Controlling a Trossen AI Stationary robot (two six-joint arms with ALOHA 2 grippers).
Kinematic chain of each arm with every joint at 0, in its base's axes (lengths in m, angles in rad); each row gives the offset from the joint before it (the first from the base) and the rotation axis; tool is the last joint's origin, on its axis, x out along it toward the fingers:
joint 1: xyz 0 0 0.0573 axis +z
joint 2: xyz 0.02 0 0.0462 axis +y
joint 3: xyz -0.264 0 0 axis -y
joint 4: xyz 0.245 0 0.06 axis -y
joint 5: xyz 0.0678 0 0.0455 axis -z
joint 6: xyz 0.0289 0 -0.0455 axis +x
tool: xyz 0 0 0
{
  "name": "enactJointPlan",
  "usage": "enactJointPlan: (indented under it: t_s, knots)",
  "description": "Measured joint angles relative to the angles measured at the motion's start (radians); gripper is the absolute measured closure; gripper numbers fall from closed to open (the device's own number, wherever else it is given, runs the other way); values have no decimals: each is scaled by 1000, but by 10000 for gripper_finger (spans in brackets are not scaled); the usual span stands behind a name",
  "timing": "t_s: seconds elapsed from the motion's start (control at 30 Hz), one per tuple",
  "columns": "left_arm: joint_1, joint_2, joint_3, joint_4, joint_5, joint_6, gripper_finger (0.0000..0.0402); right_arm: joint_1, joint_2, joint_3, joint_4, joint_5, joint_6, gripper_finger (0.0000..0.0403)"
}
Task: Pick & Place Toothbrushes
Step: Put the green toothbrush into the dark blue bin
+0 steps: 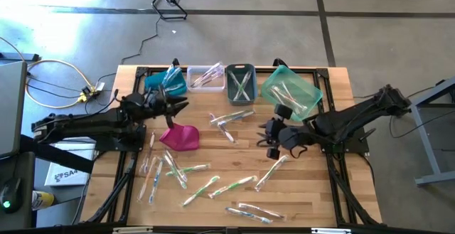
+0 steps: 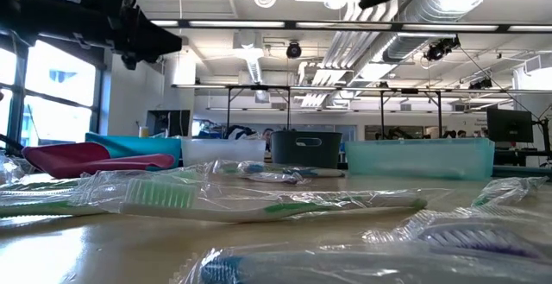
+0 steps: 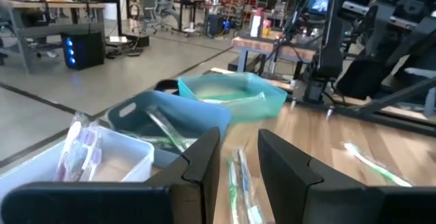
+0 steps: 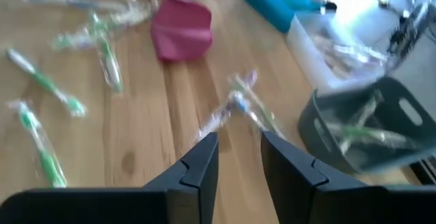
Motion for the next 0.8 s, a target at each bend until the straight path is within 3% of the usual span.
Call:
enactJointPlan:
  t_s: [0.2, 0.57, 0.8]
  knots:
    - [-66, 0, 0, -6, -65, 0, 307, 48, 49, 66, -204, 7, 130, 299]
    - [-70, 0, 0, -53, -77, 0, 307, 74, 164, 82, -390, -292, 217, 299]
    - [-70, 0, 0, -54, -80, 2, 307, 74, 264, 82, -397, -380, 214, 296]
